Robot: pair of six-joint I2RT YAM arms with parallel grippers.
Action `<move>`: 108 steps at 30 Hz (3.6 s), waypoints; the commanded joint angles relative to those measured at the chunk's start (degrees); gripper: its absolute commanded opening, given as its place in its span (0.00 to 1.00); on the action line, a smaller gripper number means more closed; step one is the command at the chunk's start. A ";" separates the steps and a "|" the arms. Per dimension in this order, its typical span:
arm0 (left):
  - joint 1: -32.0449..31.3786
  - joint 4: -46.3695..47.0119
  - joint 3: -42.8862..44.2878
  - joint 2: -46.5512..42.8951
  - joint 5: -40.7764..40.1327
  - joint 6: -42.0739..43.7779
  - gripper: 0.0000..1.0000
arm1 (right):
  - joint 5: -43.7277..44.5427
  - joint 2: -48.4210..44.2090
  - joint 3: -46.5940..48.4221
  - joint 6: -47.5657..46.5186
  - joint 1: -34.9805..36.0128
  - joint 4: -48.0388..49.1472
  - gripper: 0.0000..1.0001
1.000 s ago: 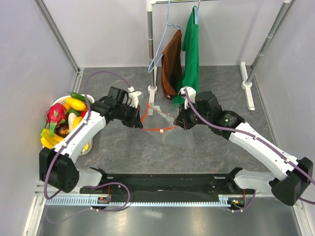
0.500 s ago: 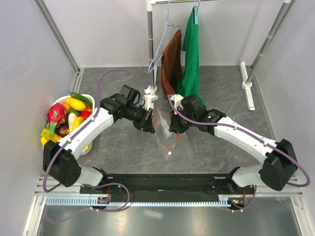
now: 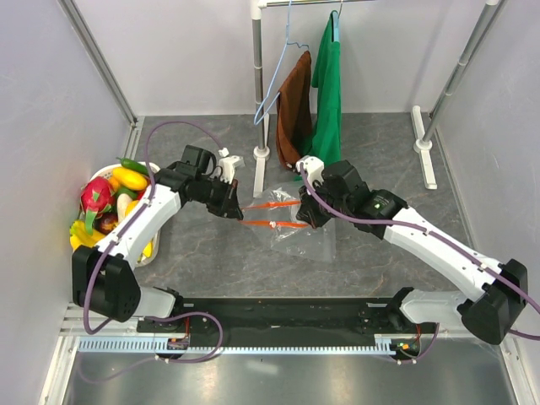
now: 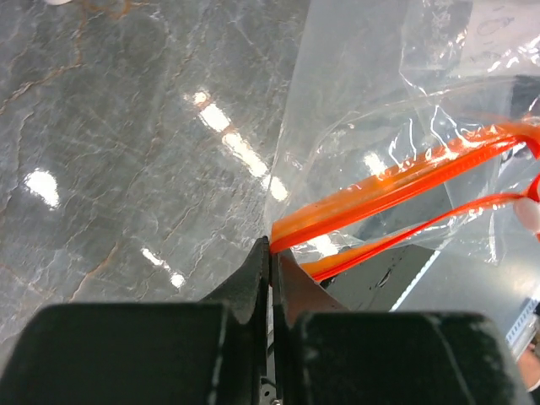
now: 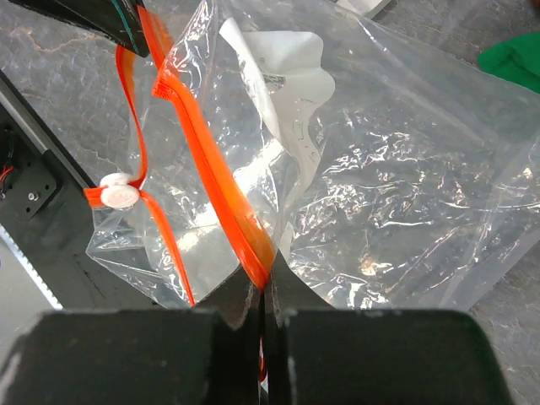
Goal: Place the food in the zip-top bag and seal the zipper
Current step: Open the zipper of the food storage bag, then pick up the fake fruit from the bin, then place the fake fruit in the zipper food storage bag.
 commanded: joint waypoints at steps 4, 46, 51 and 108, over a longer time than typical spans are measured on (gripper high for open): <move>-0.85 -2.47 2.94 1.42 1.66 4.99 0.36 | -0.42 0.14 1.11 0.58 -1.08 -0.53 0.00; 57.33 -12.85 2.69 -4.65 -11.87 12.64 0.90 | 3.45 8.85 3.05 1.82 -1.43 -1.32 0.00; 57.33 -11.96 2.50 -4.65 -11.96 12.64 0.64 | 3.54 8.84 2.78 1.64 -1.52 -1.40 0.00; -8.15 -12.92 13.93 -5.00 8.26 -2.04 0.02 | 5.82 2.08 2.00 5.07 -1.52 1.67 0.00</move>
